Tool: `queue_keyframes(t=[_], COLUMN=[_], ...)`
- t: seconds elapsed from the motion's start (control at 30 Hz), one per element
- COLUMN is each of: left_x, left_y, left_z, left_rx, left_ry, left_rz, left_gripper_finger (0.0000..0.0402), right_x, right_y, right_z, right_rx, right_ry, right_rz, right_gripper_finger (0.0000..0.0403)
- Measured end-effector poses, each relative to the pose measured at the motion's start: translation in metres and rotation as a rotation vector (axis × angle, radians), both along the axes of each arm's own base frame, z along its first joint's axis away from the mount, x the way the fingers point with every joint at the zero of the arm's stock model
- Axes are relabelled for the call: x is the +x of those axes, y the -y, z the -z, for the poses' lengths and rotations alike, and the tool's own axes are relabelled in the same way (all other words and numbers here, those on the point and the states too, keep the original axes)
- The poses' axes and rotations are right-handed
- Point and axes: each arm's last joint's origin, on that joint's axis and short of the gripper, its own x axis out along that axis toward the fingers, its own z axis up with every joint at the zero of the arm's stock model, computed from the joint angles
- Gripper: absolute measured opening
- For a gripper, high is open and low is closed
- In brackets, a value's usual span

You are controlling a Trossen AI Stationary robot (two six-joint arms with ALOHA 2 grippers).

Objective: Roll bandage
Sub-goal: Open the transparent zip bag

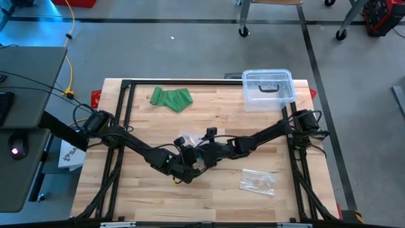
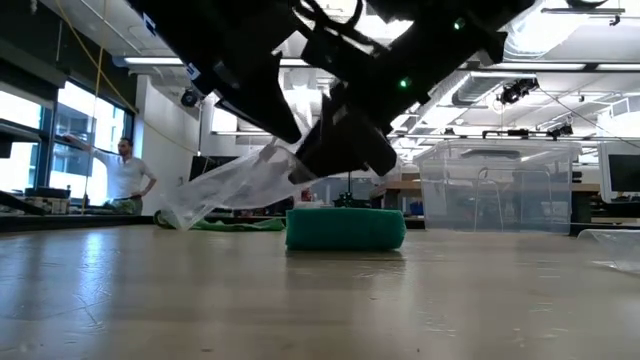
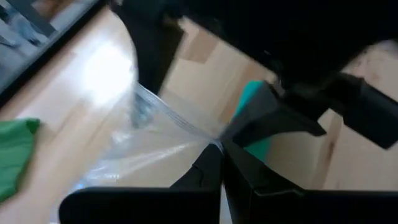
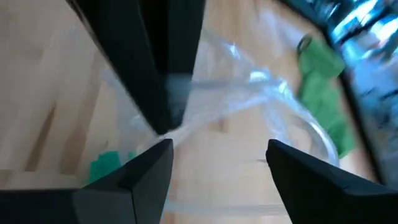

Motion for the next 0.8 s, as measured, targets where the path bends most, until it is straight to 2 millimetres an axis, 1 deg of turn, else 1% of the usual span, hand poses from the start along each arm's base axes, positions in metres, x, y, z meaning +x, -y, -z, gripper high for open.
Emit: queue_keyframes(t=[0.17, 0.3, 0.4, 0.6, 0.7, 0.8], left_x=[0.001, 0.001, 0.003, 0.003, 0.002, 0.002], left_y=[-0.006, -0.009, -0.01, -0.019, -0.023, -0.027], left_z=[0.0, -0.007, -0.01, -0.009, -0.008, -0.008], left_rx=[-0.041, -0.039, -0.06, -0.071, -0.054, -0.038], left_ry=[-0.043, -0.087, -0.11, -0.136, -0.146, -0.151], left_rz=[-0.01, -0.023, -0.017, -0.054, -0.076, -0.093], left_gripper_finger=[0.0, 0.0, 0.0, 0.0, 0.0, 0.0], right_x=[0.001, 0.0, 0.001, 0.0, -0.004, -0.013], right_y=[-0.012, -0.013, -0.012, -0.016, -0.017, -0.018], right_z=[-0.005, -0.005, -0.005, -0.007, -0.01, -0.019], right_rx=[-0.178, -0.229, -0.212, -0.177, -0.103, -0.055], right_ry=[-0.009, -0.026, -0.023, -0.002, 0.0, -0.034], right_rz=[-0.13, -0.145, -0.154, -0.149, -0.105, -0.089], right_gripper_finger=[0.0255, 0.0255, 0.0259, 0.0278, 0.0283, 0.0284])
